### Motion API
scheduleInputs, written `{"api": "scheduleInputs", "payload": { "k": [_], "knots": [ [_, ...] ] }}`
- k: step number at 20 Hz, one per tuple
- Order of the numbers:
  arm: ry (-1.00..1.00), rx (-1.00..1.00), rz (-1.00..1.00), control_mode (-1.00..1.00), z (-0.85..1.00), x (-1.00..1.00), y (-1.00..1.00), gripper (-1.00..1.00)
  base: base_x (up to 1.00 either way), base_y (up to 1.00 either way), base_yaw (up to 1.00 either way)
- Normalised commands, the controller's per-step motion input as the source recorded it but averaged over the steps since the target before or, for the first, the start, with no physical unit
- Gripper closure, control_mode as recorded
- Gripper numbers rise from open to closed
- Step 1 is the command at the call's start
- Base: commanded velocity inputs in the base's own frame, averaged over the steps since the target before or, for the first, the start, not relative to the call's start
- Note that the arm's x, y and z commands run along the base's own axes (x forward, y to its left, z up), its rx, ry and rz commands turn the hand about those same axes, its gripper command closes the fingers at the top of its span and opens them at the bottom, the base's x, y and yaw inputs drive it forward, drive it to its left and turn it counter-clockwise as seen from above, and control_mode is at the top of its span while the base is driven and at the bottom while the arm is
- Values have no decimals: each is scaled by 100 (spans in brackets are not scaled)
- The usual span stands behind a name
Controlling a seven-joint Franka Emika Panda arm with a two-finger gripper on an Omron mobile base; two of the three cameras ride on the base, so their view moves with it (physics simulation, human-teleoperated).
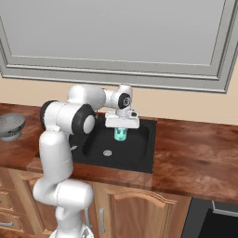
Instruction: Place the colander in the left basin and the mug in the right basin of the sink.
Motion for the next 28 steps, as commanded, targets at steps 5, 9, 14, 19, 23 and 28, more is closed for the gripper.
{"api": "scheduleInputs", "payload": {
  "k": [5, 9, 14, 19, 23, 28],
  "knots": [
    [0, 0, 1, -100, -34, 22, 0, 100, 0, 0, 0],
    [0, 0, 0, -100, -35, 22, -4, 100, 0, 0, 0],
    [0, -2, 0, -100, -34, 28, -9, 100, 0, 0, 0],
    [0, -1, 0, -100, -39, 23, -12, 100, 0, 0, 0],
    [0, 0, 0, -100, -44, 20, -13, 100, 0, 0, 0],
    [0, 0, 0, -100, -39, 25, -11, 100, 0, 0, 0]
  ]
}}
